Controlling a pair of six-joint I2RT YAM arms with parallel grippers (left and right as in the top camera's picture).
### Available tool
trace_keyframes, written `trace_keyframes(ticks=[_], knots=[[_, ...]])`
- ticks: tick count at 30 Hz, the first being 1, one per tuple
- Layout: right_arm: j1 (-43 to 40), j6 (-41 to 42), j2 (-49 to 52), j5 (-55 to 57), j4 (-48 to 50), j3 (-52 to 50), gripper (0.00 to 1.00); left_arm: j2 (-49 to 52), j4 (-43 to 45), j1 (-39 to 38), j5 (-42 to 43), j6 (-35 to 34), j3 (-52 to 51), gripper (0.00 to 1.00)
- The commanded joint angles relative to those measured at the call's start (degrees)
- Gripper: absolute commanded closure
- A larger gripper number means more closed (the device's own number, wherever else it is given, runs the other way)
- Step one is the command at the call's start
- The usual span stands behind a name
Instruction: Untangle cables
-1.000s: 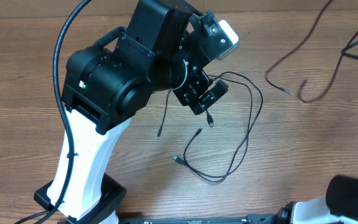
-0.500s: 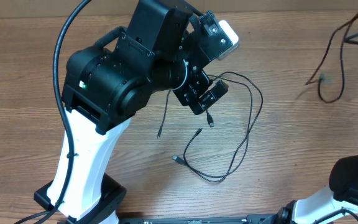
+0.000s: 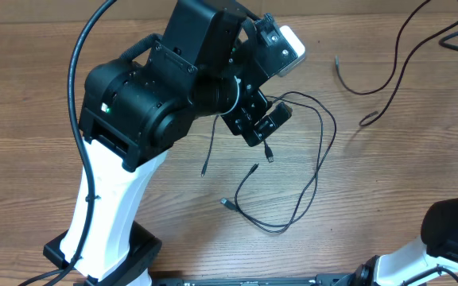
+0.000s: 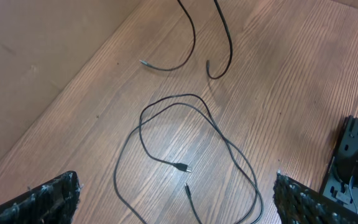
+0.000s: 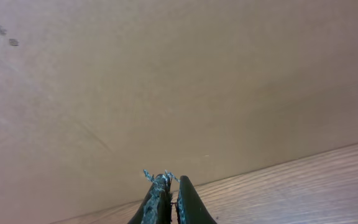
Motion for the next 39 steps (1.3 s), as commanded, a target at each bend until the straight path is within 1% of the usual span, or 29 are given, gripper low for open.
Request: trace_keyframes(ticks=[1,6,9,15,19,26,31,36,39], knots=[[-0.02,-2.45,-0.2,6.97,-0.81,0.98,0.96,0.52,0.07,-0.22,-0.28,0.61,0.22,0.01],[-0.02,-7.63,1.36,18.34,-1.66,-0.28,0.96,0.52,0.07,-0.22,-0.28,0.61,0.22,0.0],[-0.2,-10.32,3.08,22.23,-2.1,-1.22,0.96,0.52,0.07,-0.22,-0.28,0.61,0.22,0.0],[-1.55,-10.71,6.6,22.58,-3.41,-1.25,0.96,0.52,0.07,-0.22,-0.28,0.61,0.22,0.0],[-2.12,-9.38,7.96,21.66,-3.89,-1.25,0.96,0.52,0.07,-0.22,-0.28,0.61,0.22,0.0],[-2.16,-9.22,8.22,21.18,-3.3,-1.25,0.96,0.52,0.07,-0.22,-0.28,0.61,0.22,0.01],[-3.04,-9.25,8.24,22.99,-3.26,-1.25,0.96,0.52,0.07,-0.22,-0.28,0.61,0.22,0.01],[-6.73,-9.9,8.87,24.28,-3.54,-1.25,0.96,0.52,0.07,-0.22,-0.28,0.61,0.22,0.0],[-10.51,-9.9,9.99,24.7,-4.63,-1.25,0.96,0.52,0.07,-0.22,-0.28,0.61,0.22,0.0]])
